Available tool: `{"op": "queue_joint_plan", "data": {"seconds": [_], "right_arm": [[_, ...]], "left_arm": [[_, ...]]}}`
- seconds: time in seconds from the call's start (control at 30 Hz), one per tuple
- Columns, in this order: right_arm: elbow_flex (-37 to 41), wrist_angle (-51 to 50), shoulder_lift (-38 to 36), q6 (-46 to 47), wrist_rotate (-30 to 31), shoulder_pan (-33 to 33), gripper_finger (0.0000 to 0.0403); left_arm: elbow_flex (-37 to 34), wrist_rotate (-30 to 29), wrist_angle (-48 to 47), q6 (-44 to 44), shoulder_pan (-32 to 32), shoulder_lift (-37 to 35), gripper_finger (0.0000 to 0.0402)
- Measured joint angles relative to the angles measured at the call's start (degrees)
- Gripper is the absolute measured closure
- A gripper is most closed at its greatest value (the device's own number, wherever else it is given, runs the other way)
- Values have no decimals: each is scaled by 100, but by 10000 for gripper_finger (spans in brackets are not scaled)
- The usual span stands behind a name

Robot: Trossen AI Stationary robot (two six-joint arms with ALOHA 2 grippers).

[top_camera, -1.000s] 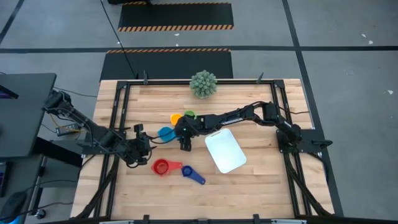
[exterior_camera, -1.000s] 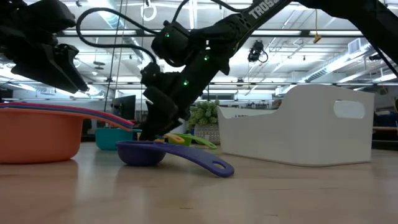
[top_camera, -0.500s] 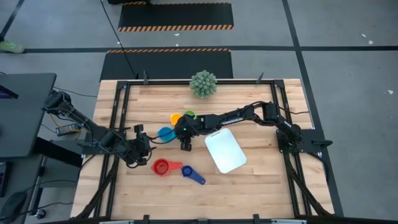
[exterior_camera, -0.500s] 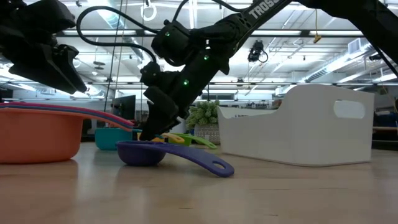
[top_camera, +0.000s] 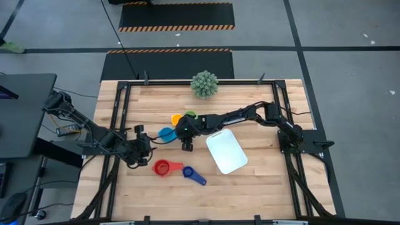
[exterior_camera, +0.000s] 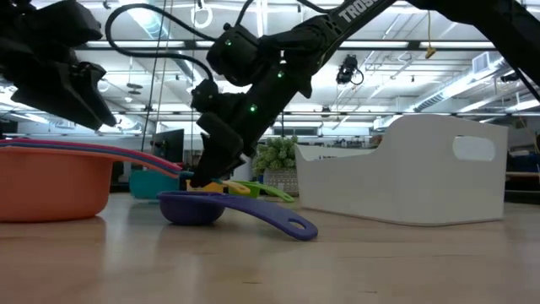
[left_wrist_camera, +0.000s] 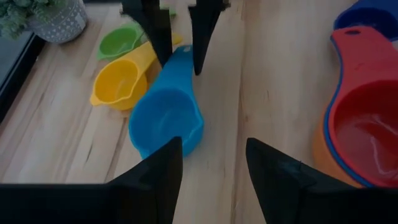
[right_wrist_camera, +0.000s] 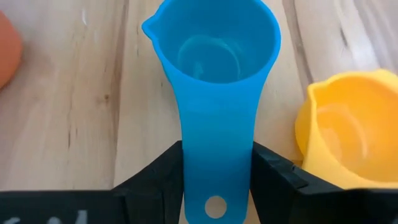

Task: Nest measuring cups in basket
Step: Stack the light blue measuring cup on top of the red measuring cup

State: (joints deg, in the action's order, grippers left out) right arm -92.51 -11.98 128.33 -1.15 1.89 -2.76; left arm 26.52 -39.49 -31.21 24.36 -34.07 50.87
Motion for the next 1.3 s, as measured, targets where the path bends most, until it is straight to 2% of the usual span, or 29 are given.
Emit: {"op": "queue_joint_plan", "data": {"seconds": [0.27,0.63,1.03,1.3], "right_arm": [[2,-195,-357,-101,-2,109,247],[2,-349,-629,-101,-15,524,247],[-335,-578,-635,203,0,1070,247],[-404,-330,-612,205,155,1464,247]], "left_arm": [[17,2,-178,156,0,-14,219],[592,-26,-724,221,1,-461,219],[1026,686,-737,376,-3,-640,219],[1043,591,-632,688,-225,-625,219]]}}
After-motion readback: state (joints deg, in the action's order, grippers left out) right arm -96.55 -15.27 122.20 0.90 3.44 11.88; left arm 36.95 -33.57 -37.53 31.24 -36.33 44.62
